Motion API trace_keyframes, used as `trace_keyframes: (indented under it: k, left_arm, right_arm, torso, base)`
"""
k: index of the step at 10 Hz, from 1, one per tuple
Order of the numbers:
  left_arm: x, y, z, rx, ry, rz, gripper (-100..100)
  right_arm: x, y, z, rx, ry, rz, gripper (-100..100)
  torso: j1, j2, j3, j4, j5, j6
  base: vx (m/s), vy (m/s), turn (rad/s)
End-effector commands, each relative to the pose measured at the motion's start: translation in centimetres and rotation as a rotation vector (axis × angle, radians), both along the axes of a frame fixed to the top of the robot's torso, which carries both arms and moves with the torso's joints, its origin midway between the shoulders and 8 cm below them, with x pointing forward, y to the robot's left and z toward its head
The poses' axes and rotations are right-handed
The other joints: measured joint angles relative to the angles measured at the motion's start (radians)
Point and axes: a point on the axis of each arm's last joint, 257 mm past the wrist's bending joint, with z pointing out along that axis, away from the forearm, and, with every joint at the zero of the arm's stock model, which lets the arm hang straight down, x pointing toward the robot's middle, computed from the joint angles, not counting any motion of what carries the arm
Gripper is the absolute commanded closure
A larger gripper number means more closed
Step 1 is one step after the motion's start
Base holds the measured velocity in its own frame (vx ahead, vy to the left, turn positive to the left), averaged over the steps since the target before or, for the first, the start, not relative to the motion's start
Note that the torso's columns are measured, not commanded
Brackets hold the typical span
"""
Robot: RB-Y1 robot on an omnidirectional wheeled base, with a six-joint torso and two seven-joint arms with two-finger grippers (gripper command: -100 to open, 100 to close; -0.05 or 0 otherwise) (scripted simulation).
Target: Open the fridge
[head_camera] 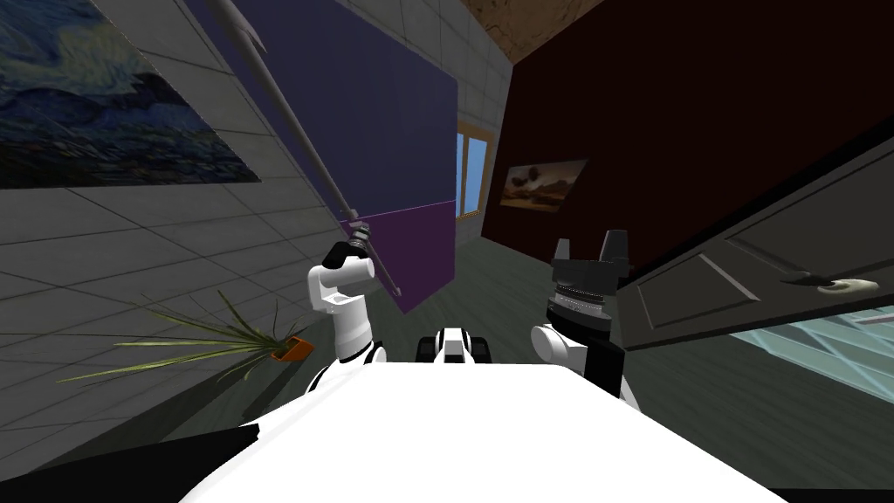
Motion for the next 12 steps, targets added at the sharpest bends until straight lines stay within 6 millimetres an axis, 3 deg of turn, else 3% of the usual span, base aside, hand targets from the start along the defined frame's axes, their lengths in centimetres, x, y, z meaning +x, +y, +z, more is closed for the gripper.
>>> trace_keyframes:
  k: [1, 3, 4, 6, 8, 12]
  left_arm:
    - [0.1, 0.1, 0.0, 0.013, 0.007, 0.001, -100]
    - [0.1, 0.1, 0.2, 0.012, 0.008, 0.002, -100]
    - [0.1, 0.1, 0.2, 0.011, 0.008, 0.003, 100]
    - [-1.7, 1.9, 0.3, 0.01, 0.006, 0.061, 100]
    - [-3.7, 3.5, 0.4, 0.009, 0.004, 0.12, 100]
    - [-7.9, 6.7, 0.5, 0.006, 0.004, 0.243, 100]
  right_arm:
    - [0.0, 0.0, 0.0, 0.0, 0.0, 0.0, 0]
    - [0.0, 0.0, 0.0, 0.0, 0.0, 0.0, 0]
    - [0.0, 0.0, 0.0, 0.0, 0.0, 0.0, 0]
    - [0.0, 0.0, 0.0, 0.001, 0.0, 0.0, 0]
    - [0.0, 0.0, 0.0, 0.001, -0.001, 0.0, 0]
    - [0.0, 0.0, 0.0, 0.001, -0.001, 0.0, 0]
  torso:
    - [-0.001, 0.0, 0.0, 0.0, -0.001, 0.0]
    - [-0.004, 0.001, 0.001, 0.001, -0.002, 0.0]
    - [-0.003, 0.002, 0.001, 0.0, -0.001, 0.0]
    - [-0.006, 0.003, 0.003, 0.001, 0.0, -0.002]
    - [-0.011, 0.001, 0.001, -0.001, -0.002, 0.001]
    - [-0.001, -0.003, -0.002, 0.001, -0.003, 0.003]
  base:
    - [0.046, 0.085, -0.006]
    - [0.07, 0.054, -0.01]
    - [0.008, 0.006, 0.003]
    - [0.029, -0.212, 0.07]
    - [-0.006, -0.421, 0.133]
    - [-0.016, -0.388, 0.073]
